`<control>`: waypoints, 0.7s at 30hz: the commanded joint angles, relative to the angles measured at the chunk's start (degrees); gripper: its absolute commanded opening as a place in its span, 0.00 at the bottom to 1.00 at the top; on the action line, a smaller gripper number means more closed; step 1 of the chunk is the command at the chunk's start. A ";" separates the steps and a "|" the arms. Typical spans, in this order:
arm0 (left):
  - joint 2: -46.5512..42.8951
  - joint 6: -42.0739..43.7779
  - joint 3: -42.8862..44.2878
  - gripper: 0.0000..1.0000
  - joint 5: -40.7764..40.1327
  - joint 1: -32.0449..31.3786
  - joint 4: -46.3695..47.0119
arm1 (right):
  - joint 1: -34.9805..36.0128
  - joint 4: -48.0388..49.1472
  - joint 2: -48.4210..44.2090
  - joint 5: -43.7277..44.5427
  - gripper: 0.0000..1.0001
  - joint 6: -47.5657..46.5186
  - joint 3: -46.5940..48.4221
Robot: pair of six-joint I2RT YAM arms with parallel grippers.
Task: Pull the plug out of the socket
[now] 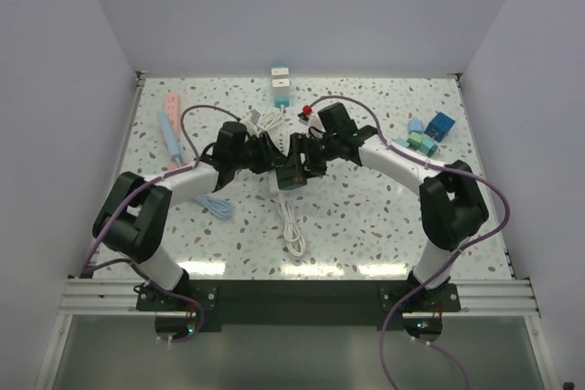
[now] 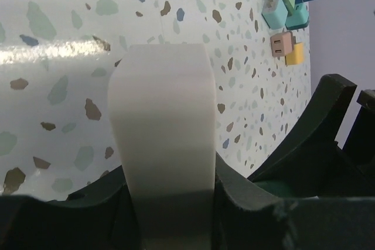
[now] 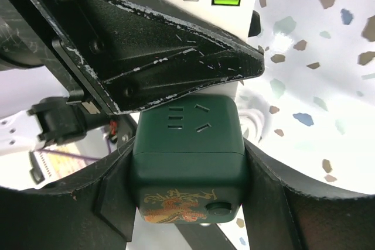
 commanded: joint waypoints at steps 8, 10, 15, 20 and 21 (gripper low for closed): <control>5.89 12.82 4.77 0.00 -5.75 0.89 -11.99 | -14.16 -15.55 -5.38 -4.26 0.00 -11.45 8.77; 5.71 12.29 5.47 0.00 -4.61 0.89 -11.99 | -15.03 -14.59 -6.52 -1.72 0.00 -10.22 8.16; -0.87 11.06 8.11 0.00 -1.09 1.15 -11.11 | -19.78 -13.80 -6.01 17.26 0.00 -3.91 7.63; -7.28 12.20 10.84 0.00 -0.04 12.27 -18.75 | -28.74 -7.40 -1.70 26.24 0.00 4.54 7.36; -7.82 12.55 10.66 0.00 0.75 14.67 -19.19 | -29.80 -6.51 -0.74 27.55 0.00 6.38 7.54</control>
